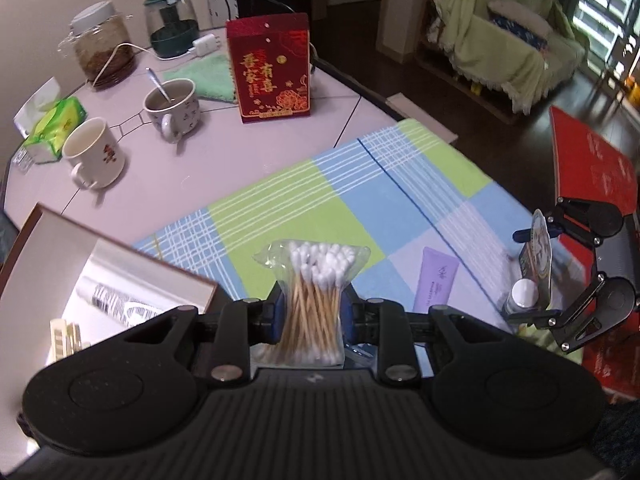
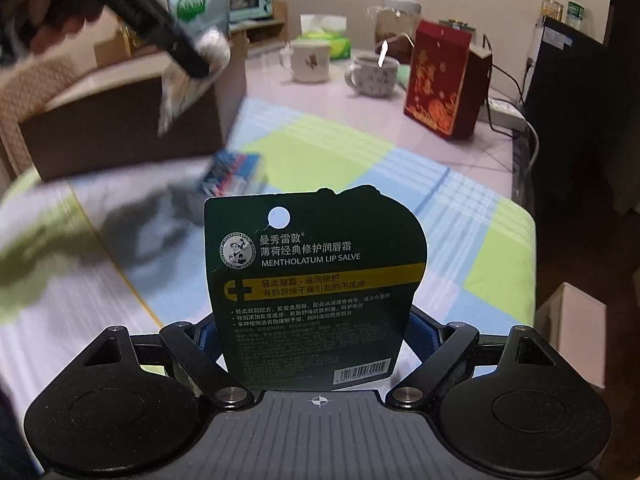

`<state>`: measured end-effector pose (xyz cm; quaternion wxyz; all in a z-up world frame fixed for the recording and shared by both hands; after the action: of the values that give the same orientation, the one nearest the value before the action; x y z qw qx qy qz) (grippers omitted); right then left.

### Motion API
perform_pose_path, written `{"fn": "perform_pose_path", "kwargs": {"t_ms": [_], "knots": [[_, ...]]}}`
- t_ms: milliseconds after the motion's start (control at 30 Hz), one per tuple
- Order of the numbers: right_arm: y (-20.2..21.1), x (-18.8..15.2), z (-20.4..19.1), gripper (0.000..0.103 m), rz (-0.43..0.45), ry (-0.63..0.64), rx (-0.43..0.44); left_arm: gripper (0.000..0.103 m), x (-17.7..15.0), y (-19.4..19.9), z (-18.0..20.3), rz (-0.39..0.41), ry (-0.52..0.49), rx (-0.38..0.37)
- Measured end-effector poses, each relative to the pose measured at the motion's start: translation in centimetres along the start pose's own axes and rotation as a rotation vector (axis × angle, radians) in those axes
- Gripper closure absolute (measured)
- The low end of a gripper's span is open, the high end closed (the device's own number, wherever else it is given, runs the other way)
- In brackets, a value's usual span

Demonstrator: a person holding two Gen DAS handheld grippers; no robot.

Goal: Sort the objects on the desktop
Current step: 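Lift the cotton swab bag with the left gripper while the right gripper lifts the lip balm card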

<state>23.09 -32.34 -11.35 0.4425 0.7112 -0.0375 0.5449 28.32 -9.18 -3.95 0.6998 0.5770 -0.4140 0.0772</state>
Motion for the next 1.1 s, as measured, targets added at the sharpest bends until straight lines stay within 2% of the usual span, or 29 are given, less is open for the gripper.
{"fn": "perform_pose_path", "kwargs": {"t_ms": [133, 333, 767, 900, 1100], "knots": [[1.0, 2.2, -1.2, 0.017, 0.045, -0.053, 0.037, 0.08, -1.0, 2.4, -0.2, 0.034, 0.039, -0.004], [0.7, 5.5, -3.9, 0.017, 0.07, -0.07, 0.09, 0.08, -2.7, 6.4, -1.9, 0.08, 0.08, 0.03], [-2.0, 13.2, -10.7, 0.017, 0.151, -0.034, 0.19, 0.08, -6.8, 16.3, -9.8, 0.167, 0.161, 0.183], [-2.8, 15.9, -12.6, 0.016, 0.19, -0.023, 0.218, 0.08, -7.9, 18.1, -12.3, 0.173, 0.175, 0.23], [-4.6, 19.9, -15.0, 0.017, 0.246, 0.011, 0.246, 0.08, -9.6, 19.4, -15.4, 0.162, 0.195, 0.261]]}}
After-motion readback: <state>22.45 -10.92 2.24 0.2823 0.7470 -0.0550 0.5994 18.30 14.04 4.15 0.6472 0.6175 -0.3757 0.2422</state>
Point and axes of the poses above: each gripper's, at about its wrist camera, not at the fingertips, and y roughly against the way its jaws point, z to its right, x to its top, the point moved 5 cm from there along -y, roughly the way its jaws point, and after that the axes turned 10 degrees about z, right-handed, at the moved point
